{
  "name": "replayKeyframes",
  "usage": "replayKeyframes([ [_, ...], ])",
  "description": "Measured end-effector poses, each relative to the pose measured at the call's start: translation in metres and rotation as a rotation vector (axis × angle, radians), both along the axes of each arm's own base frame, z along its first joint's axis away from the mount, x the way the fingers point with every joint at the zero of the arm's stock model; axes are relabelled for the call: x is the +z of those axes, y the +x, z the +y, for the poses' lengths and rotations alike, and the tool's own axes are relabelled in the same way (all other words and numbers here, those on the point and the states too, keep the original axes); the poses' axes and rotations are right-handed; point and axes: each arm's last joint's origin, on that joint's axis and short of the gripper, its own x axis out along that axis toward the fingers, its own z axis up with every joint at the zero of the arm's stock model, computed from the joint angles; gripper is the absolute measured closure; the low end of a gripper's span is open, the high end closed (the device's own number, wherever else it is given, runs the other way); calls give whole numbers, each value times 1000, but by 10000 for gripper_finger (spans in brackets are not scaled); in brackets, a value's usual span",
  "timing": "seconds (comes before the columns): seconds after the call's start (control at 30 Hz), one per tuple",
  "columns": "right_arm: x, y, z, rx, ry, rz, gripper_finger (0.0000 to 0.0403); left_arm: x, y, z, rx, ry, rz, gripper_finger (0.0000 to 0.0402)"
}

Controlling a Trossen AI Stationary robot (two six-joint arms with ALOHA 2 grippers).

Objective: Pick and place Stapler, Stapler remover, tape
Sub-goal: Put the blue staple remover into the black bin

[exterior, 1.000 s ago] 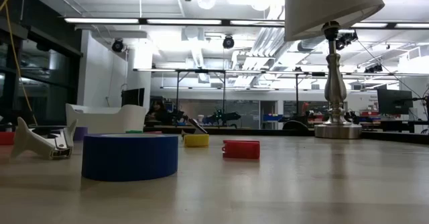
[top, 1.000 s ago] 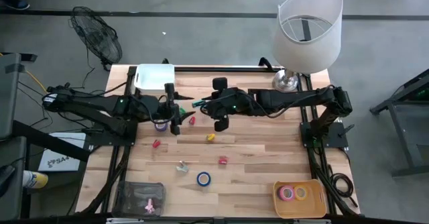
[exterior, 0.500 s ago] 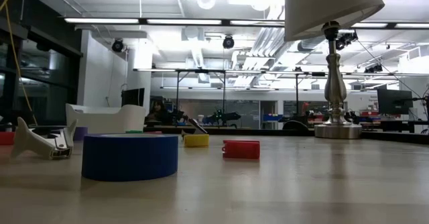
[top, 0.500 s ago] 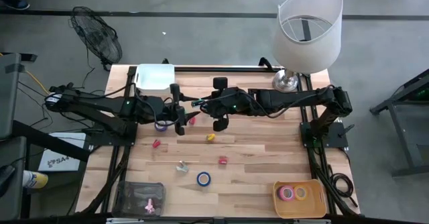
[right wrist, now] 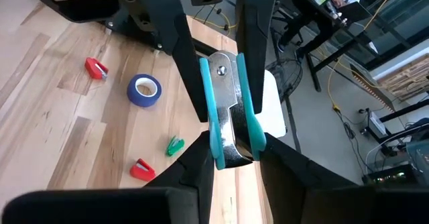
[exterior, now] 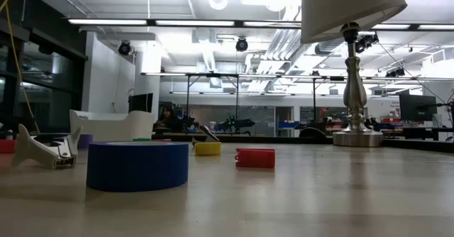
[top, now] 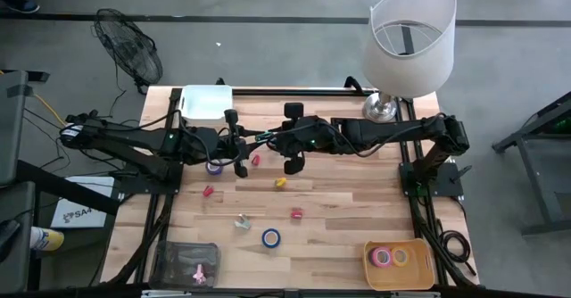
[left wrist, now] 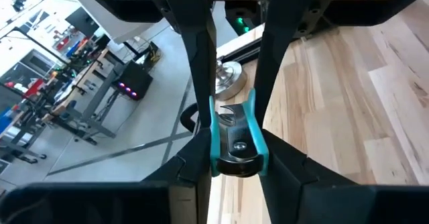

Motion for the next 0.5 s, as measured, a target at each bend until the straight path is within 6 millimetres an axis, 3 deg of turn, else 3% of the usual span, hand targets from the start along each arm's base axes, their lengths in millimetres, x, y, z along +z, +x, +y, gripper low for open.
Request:
replayKeyframes([
  [0.5,-3,-1,0,3,1,21,309,2,1,-2,-56,-21,-22,275],
])
